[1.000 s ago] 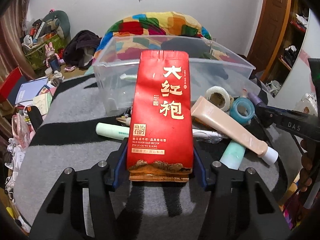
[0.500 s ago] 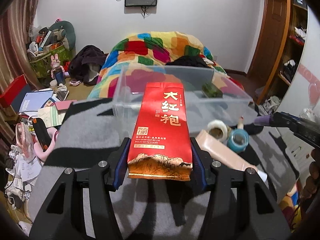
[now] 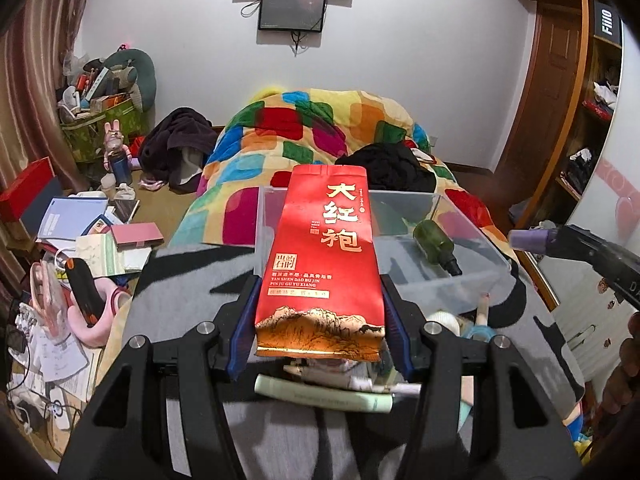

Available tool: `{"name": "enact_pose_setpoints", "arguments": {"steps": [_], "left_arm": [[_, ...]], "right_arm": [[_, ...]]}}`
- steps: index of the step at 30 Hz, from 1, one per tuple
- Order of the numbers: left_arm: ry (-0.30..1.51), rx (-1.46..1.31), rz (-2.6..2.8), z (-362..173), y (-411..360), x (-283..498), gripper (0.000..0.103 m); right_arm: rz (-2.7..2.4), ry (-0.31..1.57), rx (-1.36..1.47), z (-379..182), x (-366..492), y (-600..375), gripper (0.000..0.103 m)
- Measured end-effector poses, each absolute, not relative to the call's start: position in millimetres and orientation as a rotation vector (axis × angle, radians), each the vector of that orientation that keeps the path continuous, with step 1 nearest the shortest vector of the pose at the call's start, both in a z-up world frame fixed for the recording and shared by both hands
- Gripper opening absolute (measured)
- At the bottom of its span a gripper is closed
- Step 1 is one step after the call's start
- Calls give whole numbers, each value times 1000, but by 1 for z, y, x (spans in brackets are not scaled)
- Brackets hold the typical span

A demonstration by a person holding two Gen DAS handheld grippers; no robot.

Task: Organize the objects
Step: 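Drop the red tea bag into the box with the left gripper while the right gripper places the purple bottle, then move both grippers back toward the remaining items on the blanket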

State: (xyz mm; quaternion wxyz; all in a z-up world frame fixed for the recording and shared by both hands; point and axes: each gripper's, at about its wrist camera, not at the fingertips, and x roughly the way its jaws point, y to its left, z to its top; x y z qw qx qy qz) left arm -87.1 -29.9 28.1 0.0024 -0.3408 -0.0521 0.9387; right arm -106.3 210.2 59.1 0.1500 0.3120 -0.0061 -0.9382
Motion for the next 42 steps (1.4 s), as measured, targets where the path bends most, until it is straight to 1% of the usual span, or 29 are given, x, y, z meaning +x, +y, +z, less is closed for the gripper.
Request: {"name": "enact_pose_setpoints", "arguments": {"steps": [6, 12, 17, 24, 32, 34, 36, 39, 42], "left_arm": [[-114, -1129, 2920, 25, -27, -110, 56], [-86, -1227, 2862, 12, -24, -136, 56], [-71, -1254, 2842, 6, -21, -148, 56], [-45, -1266, 2826, 5, -16, -155, 56], [-25, -1312, 2794, -3, -8, -159, 59], [-13, -1303, 2794, -1, -6, -157, 64], [6, -1280, 2809, 2, -3, -152, 68], [36, -1233, 2834, 10, 0, -144, 71], [50, -1194, 2857, 17, 0, -135, 78]], "right_arm": [[-2639, 18, 919, 49, -138, 180, 24], [-2548, 37, 1014, 25, -175, 154, 24], [-2463, 28, 1097, 3, -198, 141, 24], [-2421, 74, 1182, -20, -205, 139, 24], [-2401, 108, 1217, -23, -205, 142, 24], [-2396, 129, 1220, -21, -203, 142, 29], [-2405, 144, 1205, -18, -199, 143, 40], [-2425, 172, 1173, -13, -192, 143, 47], [-2434, 186, 1152, -8, -184, 146, 51]]}}
